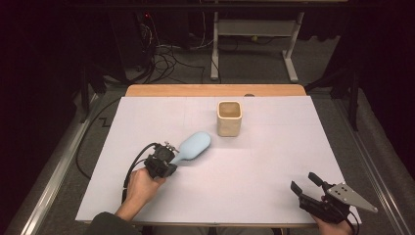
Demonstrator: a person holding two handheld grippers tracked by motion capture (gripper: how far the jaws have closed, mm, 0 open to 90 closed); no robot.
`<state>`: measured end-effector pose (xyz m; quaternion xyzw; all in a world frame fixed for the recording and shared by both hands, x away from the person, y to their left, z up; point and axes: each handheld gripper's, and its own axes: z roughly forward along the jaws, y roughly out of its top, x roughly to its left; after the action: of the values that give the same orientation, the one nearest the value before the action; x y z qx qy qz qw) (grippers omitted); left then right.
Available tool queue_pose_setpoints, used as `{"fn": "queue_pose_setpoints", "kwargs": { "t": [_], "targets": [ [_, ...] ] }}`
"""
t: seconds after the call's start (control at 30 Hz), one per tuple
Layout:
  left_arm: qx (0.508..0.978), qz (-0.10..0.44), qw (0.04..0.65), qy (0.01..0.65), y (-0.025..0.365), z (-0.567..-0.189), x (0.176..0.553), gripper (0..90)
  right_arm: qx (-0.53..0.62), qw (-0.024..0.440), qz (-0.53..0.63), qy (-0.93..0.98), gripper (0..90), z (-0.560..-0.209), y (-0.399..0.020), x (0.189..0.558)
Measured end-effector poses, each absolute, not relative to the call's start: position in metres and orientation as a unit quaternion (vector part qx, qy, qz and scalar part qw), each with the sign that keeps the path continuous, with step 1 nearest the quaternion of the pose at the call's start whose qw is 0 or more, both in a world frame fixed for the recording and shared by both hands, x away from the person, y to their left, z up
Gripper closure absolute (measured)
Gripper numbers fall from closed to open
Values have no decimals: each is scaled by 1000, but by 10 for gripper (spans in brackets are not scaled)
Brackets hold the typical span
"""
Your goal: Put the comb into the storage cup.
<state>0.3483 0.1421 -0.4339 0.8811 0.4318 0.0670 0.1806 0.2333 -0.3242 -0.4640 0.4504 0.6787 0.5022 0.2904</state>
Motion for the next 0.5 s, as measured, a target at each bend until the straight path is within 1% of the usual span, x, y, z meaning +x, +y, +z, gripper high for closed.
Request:
{"fn": "queue_pose_setpoints", "kwargs": {
  "t": [0.2,0.3,0.4,0.5],
  "targets": [
    [882,63,183,430,143,-434,349,895,450,291,502,679,278,-464,-324,233],
    [882,55,195,427,144,-432,348,889,450,290,502,679,278,-464,-324,233],
    [881,49,206,424,144,-430,347,848,450,291,502,679,278,-464,-324,233],
    [875,35,225,426,146,-426,346,789,450,291,502,679,278,-464,-324,233]
  ]
}}
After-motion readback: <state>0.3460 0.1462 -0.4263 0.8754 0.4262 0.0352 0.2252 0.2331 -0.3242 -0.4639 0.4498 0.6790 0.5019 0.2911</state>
